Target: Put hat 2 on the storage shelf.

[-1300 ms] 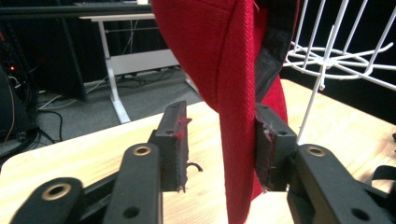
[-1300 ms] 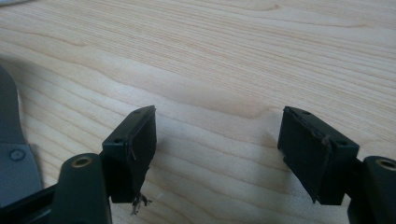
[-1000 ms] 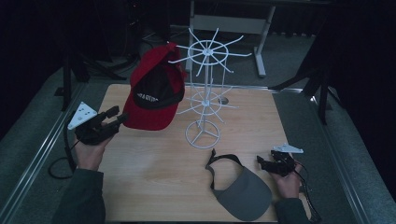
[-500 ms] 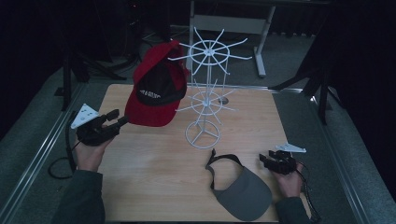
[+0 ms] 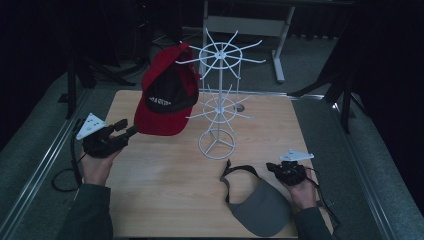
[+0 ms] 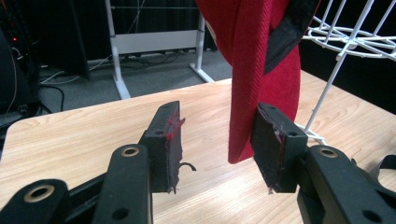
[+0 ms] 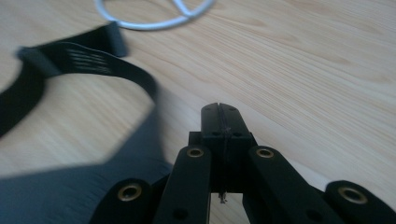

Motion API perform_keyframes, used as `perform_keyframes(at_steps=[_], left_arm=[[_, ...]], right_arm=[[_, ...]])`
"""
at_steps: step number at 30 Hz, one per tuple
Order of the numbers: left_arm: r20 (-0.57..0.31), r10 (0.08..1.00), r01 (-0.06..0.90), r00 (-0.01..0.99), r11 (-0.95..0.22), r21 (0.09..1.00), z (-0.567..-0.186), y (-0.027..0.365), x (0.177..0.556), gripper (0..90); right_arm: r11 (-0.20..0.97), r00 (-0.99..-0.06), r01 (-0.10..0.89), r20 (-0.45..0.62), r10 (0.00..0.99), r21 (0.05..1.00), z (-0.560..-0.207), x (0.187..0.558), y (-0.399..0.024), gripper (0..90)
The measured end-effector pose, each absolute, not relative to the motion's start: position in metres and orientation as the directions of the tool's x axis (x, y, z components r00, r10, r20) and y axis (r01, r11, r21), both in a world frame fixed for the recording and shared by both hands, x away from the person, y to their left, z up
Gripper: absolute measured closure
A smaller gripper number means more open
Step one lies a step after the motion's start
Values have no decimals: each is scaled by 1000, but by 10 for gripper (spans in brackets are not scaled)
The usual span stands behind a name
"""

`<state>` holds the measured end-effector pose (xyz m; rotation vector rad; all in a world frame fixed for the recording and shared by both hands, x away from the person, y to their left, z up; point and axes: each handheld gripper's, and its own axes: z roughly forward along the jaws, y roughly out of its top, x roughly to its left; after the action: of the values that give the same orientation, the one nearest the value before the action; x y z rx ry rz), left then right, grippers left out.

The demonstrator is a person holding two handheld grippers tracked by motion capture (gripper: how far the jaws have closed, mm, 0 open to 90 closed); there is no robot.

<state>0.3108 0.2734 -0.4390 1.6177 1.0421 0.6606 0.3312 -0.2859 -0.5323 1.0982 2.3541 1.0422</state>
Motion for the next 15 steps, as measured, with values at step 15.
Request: perform_keyframes(at_steps=[15], left_arm=[[-88,880,302,467,-66,951,-442,273,310,540]], right_arm=[[535,-763,469,17,646,703,-527,356,-235,764]])
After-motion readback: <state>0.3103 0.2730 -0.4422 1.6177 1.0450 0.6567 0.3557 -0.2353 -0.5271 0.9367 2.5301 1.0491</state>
